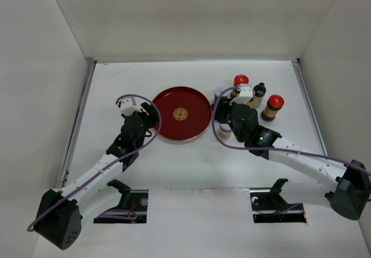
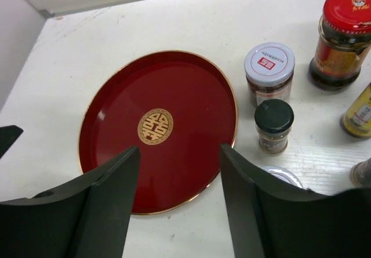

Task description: Organize the condiment bottles

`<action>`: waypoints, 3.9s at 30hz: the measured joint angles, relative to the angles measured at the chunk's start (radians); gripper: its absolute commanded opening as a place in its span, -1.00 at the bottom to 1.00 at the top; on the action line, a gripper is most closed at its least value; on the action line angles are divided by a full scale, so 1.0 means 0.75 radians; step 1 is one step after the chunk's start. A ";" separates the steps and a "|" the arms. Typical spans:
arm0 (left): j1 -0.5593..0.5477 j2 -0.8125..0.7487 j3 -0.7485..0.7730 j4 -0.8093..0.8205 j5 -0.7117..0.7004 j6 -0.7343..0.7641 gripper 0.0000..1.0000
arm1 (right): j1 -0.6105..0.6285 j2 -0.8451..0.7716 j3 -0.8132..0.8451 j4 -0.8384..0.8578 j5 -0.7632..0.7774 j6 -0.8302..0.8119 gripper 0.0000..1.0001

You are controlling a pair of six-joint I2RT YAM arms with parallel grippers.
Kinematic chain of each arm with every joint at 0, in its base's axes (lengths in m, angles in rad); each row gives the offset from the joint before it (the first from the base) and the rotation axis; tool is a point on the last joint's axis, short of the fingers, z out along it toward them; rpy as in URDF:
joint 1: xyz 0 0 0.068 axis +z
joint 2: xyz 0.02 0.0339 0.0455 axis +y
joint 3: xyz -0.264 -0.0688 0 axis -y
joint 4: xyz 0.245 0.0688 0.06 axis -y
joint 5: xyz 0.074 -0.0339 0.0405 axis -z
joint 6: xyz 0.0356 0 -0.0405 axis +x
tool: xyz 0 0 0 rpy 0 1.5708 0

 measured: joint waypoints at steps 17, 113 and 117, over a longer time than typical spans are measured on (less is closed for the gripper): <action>0.165 -0.192 -0.124 0.008 -0.065 -0.076 -0.21 | -0.255 0.190 0.186 -0.278 -0.015 0.025 0.40; 0.354 -0.180 -0.319 0.143 0.084 -0.300 0.22 | 0.058 1.349 1.261 -0.143 -0.259 -0.187 0.78; 0.349 -0.188 -0.322 0.143 0.083 -0.300 0.20 | 0.019 1.017 0.954 -0.060 -0.256 -0.178 0.17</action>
